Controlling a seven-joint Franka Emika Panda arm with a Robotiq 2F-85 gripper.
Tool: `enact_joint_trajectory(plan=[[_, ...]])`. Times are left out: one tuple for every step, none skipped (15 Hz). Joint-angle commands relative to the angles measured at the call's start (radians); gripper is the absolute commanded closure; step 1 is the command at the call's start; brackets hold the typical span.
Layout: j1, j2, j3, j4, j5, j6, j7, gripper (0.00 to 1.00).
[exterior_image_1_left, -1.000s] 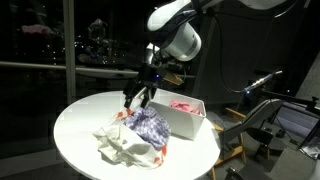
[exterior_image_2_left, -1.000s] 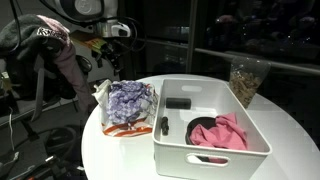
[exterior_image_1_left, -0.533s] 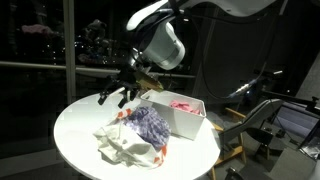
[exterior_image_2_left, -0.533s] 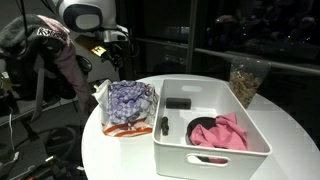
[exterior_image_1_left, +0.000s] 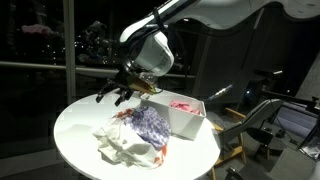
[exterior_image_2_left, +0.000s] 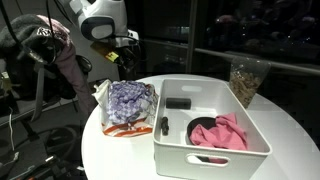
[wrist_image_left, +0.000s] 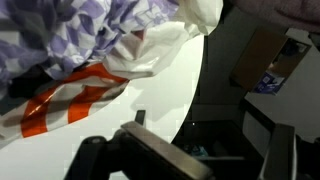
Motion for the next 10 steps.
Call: enact_joint_trajectory(plan=[[-0.045, 0.030, 0.029, 0.029, -0.012, 0.042, 0.024, 0.00], [-0.055, 0.035, 0.033, 0.030, -0.006, 0.049, 0.023, 0.00], [-0.067, 0.043, 0.040, 0.032, 0.004, 0.054, 0.017, 0.00], [-0.082, 0.054, 0.053, 0.036, 0.019, 0.059, 0.004, 0.00], [-0.106, 0.076, 0.085, 0.048, 0.054, 0.061, -0.032, 0.00], [-0.119, 0.097, 0.105, 0.060, 0.072, 0.066, -0.049, 0.00], [-0.129, 0.129, 0.125, 0.079, 0.084, 0.068, -0.064, 0.00], [-0.141, 0.155, 0.146, 0.094, 0.097, 0.070, -0.082, 0.00], [-0.146, 0.183, 0.155, 0.105, 0.101, 0.073, -0.080, 0.00], [-0.148, 0.202, 0.158, 0.109, 0.102, 0.072, -0.068, 0.00]])
